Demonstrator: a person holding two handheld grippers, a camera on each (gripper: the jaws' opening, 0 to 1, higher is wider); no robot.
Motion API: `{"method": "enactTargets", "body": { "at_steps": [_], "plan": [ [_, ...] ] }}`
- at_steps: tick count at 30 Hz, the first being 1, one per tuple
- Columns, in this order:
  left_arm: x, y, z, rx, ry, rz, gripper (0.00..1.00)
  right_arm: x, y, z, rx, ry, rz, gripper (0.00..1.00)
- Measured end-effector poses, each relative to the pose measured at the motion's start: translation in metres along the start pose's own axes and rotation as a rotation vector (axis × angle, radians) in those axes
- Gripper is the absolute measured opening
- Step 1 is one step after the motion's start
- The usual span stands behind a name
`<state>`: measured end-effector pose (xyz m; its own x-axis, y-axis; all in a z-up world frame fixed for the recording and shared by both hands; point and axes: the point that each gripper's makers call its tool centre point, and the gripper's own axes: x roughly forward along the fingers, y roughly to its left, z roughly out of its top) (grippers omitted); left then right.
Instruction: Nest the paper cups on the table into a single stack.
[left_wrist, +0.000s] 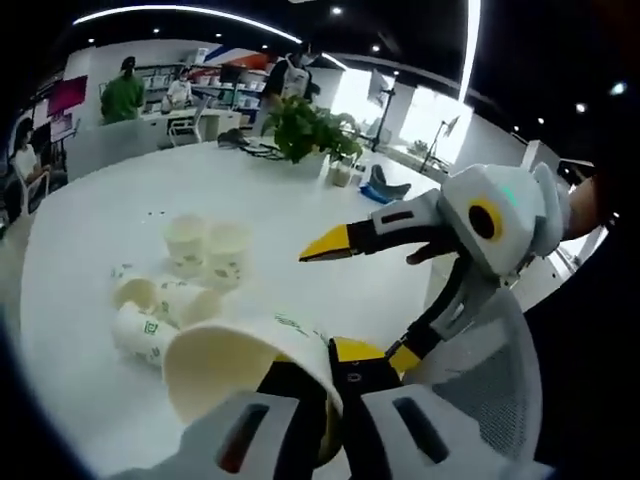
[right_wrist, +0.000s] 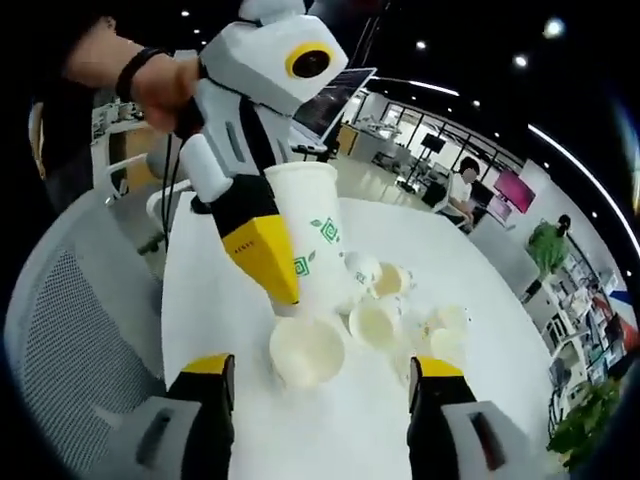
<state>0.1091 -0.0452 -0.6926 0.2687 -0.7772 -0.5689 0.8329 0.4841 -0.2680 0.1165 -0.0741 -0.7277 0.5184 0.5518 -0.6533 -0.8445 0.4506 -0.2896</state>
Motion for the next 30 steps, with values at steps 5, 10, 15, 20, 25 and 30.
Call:
{"method": "enactTargets", "body": {
  "at_steps": [5,10,15,20,25,30],
  "plan": [
    [0.007,0.001,0.002,0.036,0.037,-0.005,0.0,-0.006,-0.002,-0.015,0.126,0.003,-0.024,0.72],
    [0.017,0.01,-0.007,0.133,0.132,-0.006,0.0,-0.013,-0.002,-0.028,0.191,0.019,-0.048,0.72],
    [0.027,0.004,-0.016,0.233,0.239,-0.018,0.0,-0.018,-0.005,-0.039,0.239,0.029,-0.072,0.72],
    [0.037,0.011,-0.029,0.349,0.342,-0.037,0.0,-0.02,-0.007,-0.046,0.279,0.03,-0.09,0.73],
    [0.046,0.012,-0.037,0.424,0.419,-0.048,0.0,-0.022,-0.008,-0.052,0.312,0.033,-0.109,0.73],
    [0.049,0.013,-0.041,0.46,0.48,-0.06,0.0,-0.025,-0.012,-0.059,0.345,0.024,-0.124,0.72]
  ]
}}
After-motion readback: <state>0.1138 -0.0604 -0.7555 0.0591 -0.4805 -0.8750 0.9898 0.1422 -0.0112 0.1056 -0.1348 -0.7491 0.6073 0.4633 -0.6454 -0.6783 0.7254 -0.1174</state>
